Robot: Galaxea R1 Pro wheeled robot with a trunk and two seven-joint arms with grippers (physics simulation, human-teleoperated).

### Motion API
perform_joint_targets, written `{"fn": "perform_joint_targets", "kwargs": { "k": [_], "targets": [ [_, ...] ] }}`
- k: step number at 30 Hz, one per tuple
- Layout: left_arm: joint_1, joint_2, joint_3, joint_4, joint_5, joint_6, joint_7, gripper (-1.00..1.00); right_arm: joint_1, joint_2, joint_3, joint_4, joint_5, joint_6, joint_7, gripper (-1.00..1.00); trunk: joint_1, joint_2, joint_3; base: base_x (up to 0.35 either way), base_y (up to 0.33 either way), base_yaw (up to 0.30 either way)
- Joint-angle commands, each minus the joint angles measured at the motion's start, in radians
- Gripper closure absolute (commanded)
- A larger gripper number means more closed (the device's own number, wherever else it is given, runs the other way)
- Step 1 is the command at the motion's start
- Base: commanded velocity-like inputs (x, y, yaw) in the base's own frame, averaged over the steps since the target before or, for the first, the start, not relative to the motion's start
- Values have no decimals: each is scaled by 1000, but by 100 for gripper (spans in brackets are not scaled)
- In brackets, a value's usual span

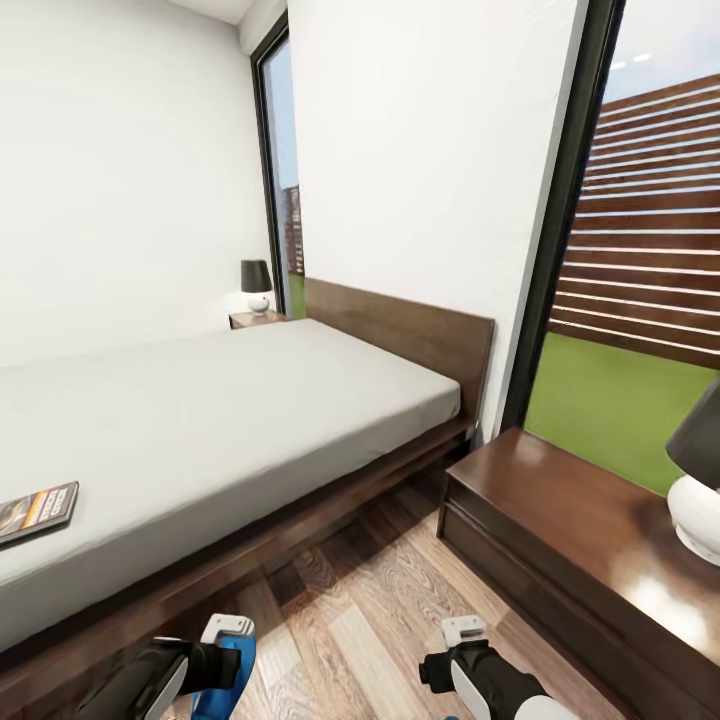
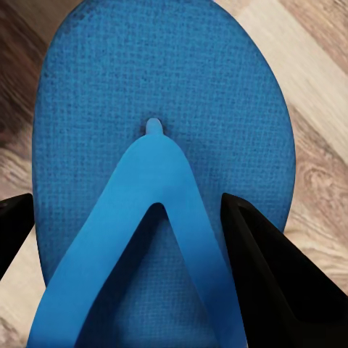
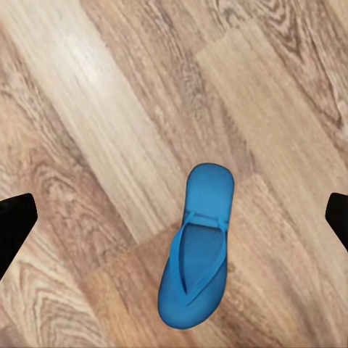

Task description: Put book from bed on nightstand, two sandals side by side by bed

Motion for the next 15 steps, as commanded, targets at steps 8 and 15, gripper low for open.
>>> {"fn": "perform_joint_targets", "kwargs": {
  "k": [8,15],
  "targets": [
    [-1,1,-4,-3,2,7,-2,100,0,1,9,-2,-2,8,-5,-100,31,-57,-26,0,0,0],
    [-2,1,-3,-3,2,6,-2,100,0,1,9,-2,-2,8,-5,-100,57,-106,-48,0,0,0]
  ]
}}
